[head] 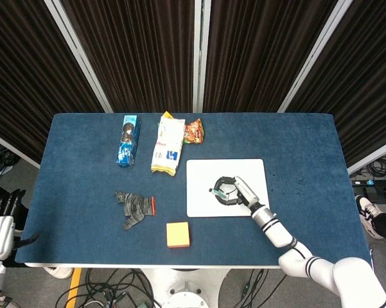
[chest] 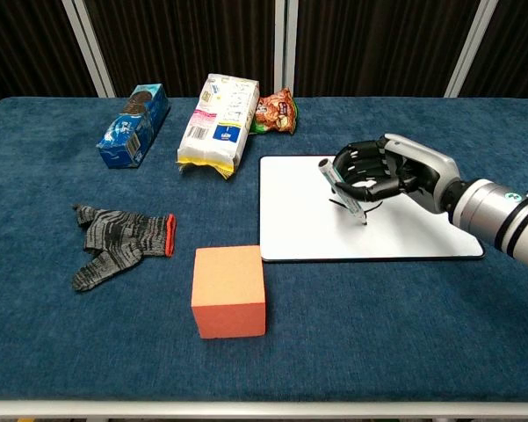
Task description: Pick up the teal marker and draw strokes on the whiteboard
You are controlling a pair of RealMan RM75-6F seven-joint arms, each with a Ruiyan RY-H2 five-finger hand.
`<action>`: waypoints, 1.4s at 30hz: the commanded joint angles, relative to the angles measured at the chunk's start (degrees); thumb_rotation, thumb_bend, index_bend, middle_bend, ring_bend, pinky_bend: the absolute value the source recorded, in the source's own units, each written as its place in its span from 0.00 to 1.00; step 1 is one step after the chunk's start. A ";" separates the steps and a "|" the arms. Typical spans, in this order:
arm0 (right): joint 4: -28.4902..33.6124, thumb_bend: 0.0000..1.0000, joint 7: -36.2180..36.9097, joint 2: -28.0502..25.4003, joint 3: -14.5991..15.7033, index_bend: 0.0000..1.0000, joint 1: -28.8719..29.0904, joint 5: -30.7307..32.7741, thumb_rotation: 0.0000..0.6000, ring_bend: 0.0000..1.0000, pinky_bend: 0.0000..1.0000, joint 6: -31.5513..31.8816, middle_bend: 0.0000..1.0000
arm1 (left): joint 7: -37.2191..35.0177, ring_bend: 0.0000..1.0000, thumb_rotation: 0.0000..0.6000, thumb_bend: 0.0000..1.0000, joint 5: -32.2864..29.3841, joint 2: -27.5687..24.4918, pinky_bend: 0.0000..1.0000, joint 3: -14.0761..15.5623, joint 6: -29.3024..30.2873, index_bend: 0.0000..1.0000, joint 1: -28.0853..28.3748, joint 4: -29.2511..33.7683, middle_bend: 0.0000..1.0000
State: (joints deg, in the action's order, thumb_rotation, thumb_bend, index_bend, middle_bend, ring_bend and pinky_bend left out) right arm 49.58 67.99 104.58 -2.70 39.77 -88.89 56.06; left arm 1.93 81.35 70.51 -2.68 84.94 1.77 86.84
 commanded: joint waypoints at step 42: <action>-4.98 0.40 -68.26 -13.37 4.22 0.71 -5.30 2.08 1.00 0.24 0.07 -1.46 0.52 | 1.89 0.01 1.00 0.00 0.57 -0.95 0.00 0.47 -0.88 0.04 0.68 3.22 0.04</action>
State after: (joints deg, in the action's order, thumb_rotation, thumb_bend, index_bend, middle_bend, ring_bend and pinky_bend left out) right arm 46.71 -1.25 89.51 0.86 34.53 -86.22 55.13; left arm 3.81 81.93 69.57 -2.20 84.08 2.44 90.04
